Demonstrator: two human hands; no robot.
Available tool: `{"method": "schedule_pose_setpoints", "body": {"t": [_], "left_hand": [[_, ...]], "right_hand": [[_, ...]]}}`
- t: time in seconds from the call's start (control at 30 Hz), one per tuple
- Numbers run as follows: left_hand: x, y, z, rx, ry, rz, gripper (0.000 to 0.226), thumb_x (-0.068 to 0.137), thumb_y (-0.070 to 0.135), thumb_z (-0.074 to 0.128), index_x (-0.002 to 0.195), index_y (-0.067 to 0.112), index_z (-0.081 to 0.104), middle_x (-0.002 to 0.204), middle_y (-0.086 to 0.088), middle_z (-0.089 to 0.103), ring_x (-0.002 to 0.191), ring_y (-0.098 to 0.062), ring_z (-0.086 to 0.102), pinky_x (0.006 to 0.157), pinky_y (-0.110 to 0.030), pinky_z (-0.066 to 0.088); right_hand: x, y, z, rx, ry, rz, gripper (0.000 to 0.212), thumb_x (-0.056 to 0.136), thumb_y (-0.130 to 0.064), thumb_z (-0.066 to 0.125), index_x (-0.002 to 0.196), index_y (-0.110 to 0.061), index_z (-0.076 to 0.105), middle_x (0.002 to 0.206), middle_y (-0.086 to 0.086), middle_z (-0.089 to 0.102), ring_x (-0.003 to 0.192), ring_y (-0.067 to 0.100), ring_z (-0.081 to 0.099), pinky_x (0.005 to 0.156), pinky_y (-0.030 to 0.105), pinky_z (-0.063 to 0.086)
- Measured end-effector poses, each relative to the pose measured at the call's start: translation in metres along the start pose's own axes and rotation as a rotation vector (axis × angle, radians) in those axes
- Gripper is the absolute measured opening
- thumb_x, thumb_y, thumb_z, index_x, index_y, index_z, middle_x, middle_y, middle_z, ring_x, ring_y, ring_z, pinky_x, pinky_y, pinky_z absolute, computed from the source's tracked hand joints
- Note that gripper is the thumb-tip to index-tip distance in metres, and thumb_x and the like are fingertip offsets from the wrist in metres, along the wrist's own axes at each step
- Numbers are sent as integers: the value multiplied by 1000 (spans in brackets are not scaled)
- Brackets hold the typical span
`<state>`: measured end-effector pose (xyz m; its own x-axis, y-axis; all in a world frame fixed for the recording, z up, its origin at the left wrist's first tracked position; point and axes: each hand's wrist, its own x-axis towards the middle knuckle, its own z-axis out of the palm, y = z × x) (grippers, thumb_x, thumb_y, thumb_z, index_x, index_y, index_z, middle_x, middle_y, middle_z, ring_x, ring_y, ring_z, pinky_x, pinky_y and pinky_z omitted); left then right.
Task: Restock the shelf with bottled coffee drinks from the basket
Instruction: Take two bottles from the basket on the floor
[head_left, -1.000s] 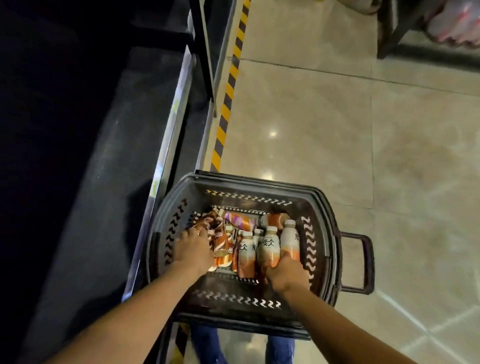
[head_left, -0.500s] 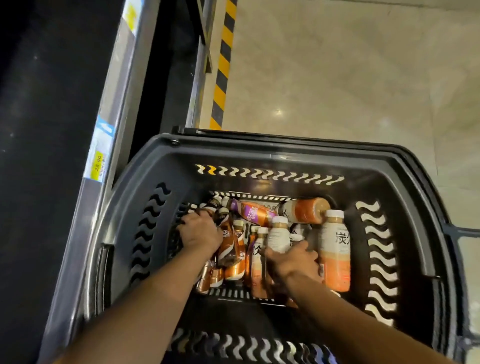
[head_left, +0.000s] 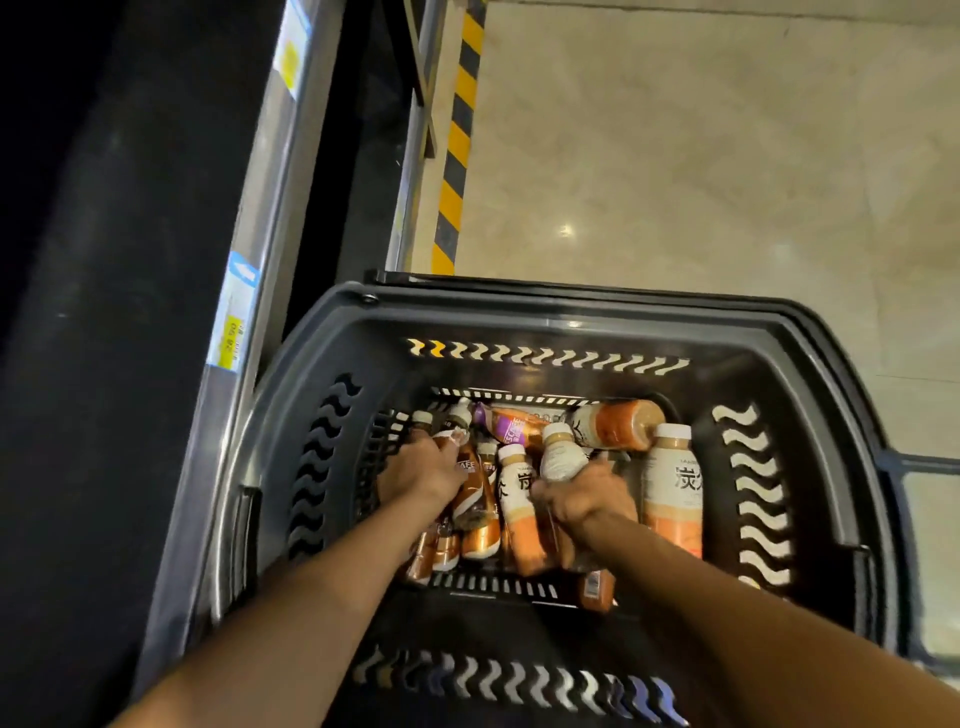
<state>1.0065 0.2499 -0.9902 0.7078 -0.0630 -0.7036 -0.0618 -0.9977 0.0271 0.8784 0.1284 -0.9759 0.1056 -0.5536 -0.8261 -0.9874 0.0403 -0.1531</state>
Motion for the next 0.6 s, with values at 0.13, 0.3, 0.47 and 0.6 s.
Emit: {"method": "schedule_pose_setpoints", "body": {"t": [0.13, 0.3, 0.47, 0.6], "left_hand": [[-98, 23, -48, -461, -177, -36, 55, 83, 39, 73, 127, 11, 55, 119, -8, 65, 108, -28, 62, 90, -31, 48], [-260, 58, -168, -806, -168, 39, 41, 86, 27, 73, 120, 15, 53, 104, 4, 58, 93, -15, 56, 71, -24, 41], [-427, 84, -315, -954, -75, 166, 33, 85, 28, 73, 111, 17, 56, 90, 4, 62, 75, -6, 60, 56, -21, 41], [-549, 87, -413, -990, -14, 308, 31, 87, 31, 70, 112, 22, 55, 94, 4, 63, 79, -4, 61, 57, -19, 41]], "right_hand": [[-77, 5, -64, 243, -57, -18, 82, 59, -57, 79, 125, -14, 55, 119, 7, 66, 106, 26, 62, 88, 33, 51], [-207, -5, -182, 323, -43, -165, 79, 47, -63, 73, 115, -22, 64, 103, 0, 72, 93, 19, 69, 88, 40, 56], [-389, -32, -314, 376, 42, -347, 42, 65, -49, 77, 96, -27, 59, 87, -4, 69, 76, 11, 68, 68, 36, 59], [-517, -42, -402, 412, 137, -542, 45, 74, -45, 78, 106, -24, 53, 90, -8, 65, 77, 8, 64, 61, 28, 51]]}}
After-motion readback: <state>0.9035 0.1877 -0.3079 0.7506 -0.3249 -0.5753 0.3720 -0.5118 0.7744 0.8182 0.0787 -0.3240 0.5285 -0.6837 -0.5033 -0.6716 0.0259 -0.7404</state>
